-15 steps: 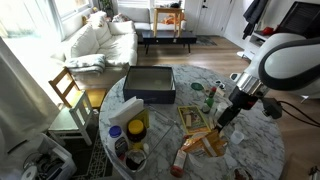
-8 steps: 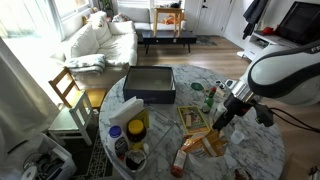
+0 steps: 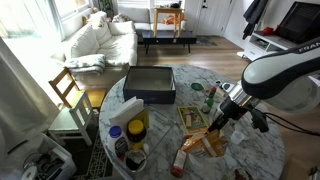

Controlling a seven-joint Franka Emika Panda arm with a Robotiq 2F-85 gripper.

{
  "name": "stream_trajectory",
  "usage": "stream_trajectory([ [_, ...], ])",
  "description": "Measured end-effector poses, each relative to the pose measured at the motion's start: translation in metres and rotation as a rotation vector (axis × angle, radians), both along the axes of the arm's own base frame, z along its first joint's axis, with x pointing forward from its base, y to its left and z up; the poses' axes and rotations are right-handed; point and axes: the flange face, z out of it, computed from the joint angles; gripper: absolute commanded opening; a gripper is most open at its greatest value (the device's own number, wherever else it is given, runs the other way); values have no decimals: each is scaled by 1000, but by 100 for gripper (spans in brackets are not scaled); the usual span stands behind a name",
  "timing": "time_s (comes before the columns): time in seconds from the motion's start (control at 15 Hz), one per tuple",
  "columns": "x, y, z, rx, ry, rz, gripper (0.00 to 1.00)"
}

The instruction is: Put the snack packet in the plastic cup then put the cup in the clear box

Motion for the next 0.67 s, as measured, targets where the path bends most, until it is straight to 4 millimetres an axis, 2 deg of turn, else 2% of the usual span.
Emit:
stream_trajectory([
  [0.07, 0, 1, 0, 4, -6, 5, 2],
  [0.13, 0, 1, 0, 7, -11, 9, 0],
  [0.4, 3, -1, 2, 10, -21, 7, 1],
  [0.67, 12, -13, 17, 12, -57, -20, 1],
])
